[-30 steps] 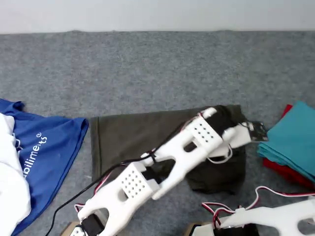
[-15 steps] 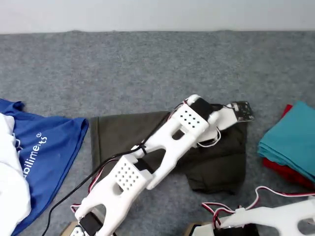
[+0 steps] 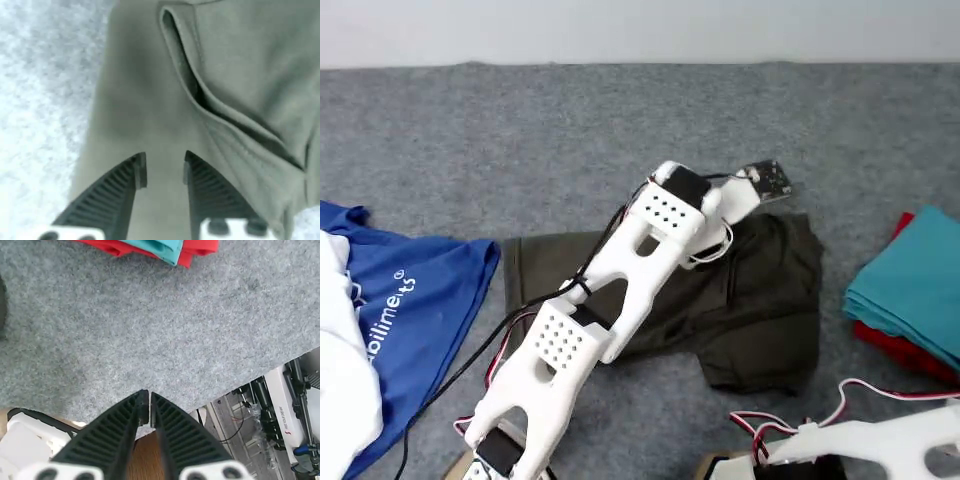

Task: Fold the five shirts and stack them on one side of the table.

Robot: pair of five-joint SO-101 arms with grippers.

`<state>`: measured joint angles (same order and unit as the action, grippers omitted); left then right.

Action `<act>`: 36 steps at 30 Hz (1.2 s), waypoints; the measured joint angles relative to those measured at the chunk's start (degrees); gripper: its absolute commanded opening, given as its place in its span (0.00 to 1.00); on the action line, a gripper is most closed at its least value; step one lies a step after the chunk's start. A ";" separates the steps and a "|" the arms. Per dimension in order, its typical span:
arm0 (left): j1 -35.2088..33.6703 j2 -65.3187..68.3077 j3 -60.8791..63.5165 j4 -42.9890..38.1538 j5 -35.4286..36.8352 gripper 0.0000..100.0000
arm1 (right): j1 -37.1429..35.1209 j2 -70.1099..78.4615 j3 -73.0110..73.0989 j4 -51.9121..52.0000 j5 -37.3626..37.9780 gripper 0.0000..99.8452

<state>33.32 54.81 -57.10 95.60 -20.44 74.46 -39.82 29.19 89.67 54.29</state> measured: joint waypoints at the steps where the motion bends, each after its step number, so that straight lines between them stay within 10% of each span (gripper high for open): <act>1: 0.00 0.00 -1.85 1.49 0.00 0.13 | 0.00 0.00 0.00 0.00 0.00 0.01; 16: 14.33 -7.47 6.59 3.25 1.67 0.12 | 0.00 0.00 0.00 0.00 0.00 0.01; 36: -2.64 -5.89 9.14 3.25 -1.32 0.12 | 0.00 0.00 0.00 0.00 0.00 0.01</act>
<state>30.68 48.92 -47.96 98.86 -21.76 74.46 -39.82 29.19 89.67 54.29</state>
